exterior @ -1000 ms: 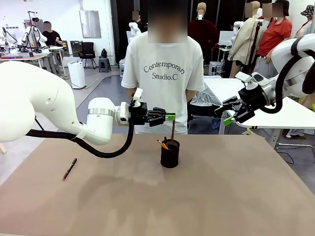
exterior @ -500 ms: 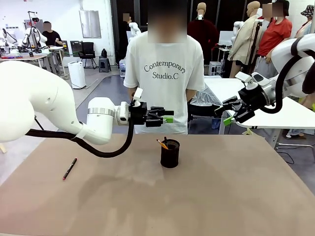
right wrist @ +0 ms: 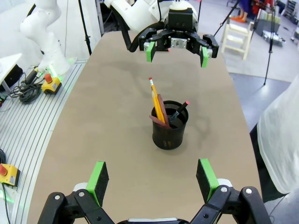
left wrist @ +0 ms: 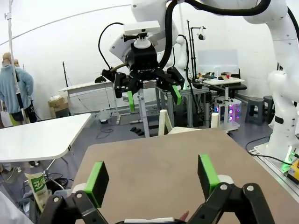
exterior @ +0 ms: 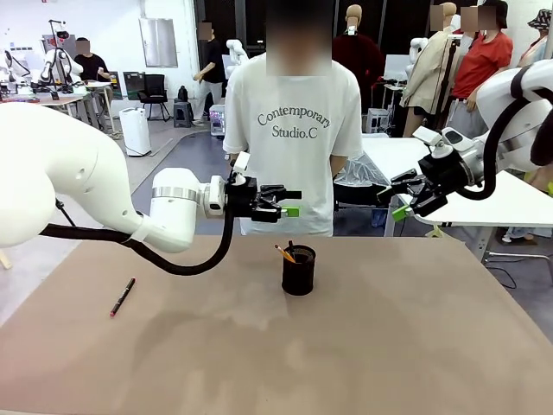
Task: Place the pens into the pen holder.
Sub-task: Pick up a writing instrument from the table and place it into the Pen holder.
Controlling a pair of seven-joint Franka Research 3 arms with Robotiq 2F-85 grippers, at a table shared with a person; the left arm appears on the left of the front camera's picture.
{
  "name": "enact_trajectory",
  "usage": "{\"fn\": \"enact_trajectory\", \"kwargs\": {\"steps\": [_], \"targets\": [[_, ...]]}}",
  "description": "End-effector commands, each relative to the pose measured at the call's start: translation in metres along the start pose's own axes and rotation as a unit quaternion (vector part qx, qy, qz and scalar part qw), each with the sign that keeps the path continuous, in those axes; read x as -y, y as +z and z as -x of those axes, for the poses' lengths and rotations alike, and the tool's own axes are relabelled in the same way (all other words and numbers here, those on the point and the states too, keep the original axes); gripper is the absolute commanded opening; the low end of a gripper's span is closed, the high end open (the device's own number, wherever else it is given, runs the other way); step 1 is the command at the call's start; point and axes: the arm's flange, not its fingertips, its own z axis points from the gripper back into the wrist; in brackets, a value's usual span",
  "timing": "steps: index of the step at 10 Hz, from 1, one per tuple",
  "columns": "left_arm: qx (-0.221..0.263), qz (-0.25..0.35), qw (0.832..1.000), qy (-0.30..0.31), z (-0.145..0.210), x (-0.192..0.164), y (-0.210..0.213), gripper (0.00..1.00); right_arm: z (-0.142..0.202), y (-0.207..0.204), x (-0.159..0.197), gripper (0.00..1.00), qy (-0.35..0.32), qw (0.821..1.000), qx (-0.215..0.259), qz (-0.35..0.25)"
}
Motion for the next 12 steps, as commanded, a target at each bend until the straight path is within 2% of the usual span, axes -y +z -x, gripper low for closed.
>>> {"fn": "enact_trajectory", "kwargs": {"steps": [1,3,5,6,7,8,10,11,12], "targets": [[0.003,0.001,1.0,-0.007,0.0,-0.002,0.0,1.0,-0.004,0.0,0.0,1.0,-0.001,1.0,0.003,0.001],[0.0,0.0,1.0,0.0,0.001,0.0,-0.001,1.0,-0.004,0.0,0.0,1.0,-0.001,1.0,0.003,0.001],[-0.065,-0.026,0.997,0.027,-0.03,0.022,0.032,1.0,-0.004,0.0,0.0,1.0,-0.001,1.0,0.003,0.001],[-0.095,-0.037,0.995,0.017,-0.041,0.023,0.042,1.0,-0.004,0.0,0.0,1.0,-0.001,1.0,0.003,0.001],[-0.129,-0.033,0.989,0.059,-0.056,0.031,0.056,1.0,-0.004,0.0,0.0,1.0,-0.001,1.0,0.003,0.001],[-0.17,-0.06,0.98,0.077,-0.069,0.041,0.067,1.0,-0.004,0.0,0.0,1.0,-0.001,1.0,0.003,0.001],[-0.255,-0.094,0.955,0.116,-0.085,0.053,0.091,1.0,-0.004,0.0,0.0,1.0,-0.001,1.0,0.003,0.001],[-0.314,-0.13,0.93,0.141,-0.09,0.063,0.1,1.0,-0.004,0.0,0.0,1.0,-0.001,1.0,0.003,0.001],[-0.38,-0.183,0.891,0.167,-0.096,0.065,0.116,1.0,-0.004,0.0,0.0,1.0,-0.001,1.0,0.003,0.001]]}}
